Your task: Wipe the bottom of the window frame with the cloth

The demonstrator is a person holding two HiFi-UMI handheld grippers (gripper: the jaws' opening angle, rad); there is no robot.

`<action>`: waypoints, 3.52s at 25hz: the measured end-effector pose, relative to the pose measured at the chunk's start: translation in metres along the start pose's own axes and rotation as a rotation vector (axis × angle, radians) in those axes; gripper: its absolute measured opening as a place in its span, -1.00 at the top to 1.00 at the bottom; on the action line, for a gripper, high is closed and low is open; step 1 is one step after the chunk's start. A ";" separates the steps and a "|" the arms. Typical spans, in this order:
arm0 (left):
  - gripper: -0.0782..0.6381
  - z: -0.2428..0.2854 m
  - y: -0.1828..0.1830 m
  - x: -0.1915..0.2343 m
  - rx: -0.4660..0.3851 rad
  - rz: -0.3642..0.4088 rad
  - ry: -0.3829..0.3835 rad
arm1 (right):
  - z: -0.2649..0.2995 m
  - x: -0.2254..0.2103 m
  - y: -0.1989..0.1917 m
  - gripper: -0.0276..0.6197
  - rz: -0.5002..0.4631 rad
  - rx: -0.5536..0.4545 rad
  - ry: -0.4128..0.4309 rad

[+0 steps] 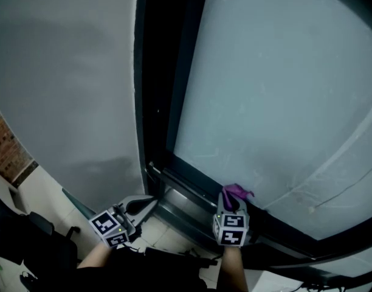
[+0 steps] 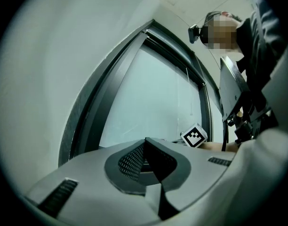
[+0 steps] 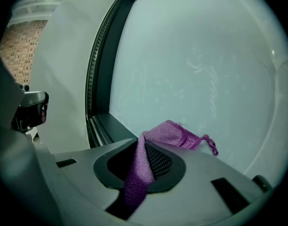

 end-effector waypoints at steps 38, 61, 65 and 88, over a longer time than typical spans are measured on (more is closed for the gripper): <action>0.79 -0.054 0.003 0.041 -0.063 -0.026 0.204 | 0.058 0.080 0.053 0.73 -0.205 0.015 0.197; 0.79 -0.084 0.006 0.058 -0.094 0.009 0.319 | 0.084 0.139 0.084 0.73 -0.338 -0.011 0.284; 0.79 -0.091 0.002 0.057 -0.090 -0.008 0.348 | 0.087 0.149 0.087 0.73 -0.370 -0.016 0.298; 0.79 -0.105 -0.009 0.046 -0.091 -0.019 0.396 | 0.084 0.169 0.085 0.73 -0.453 -0.053 0.398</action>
Point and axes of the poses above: the fingertips, and each gripper's own axes: z forward along the fingers, x to its left, y out of its top, the point moved 2 cm from there along -z, backward along the fingers, and after that the axes turned 10 degrees about x, right-handed, at the moved point
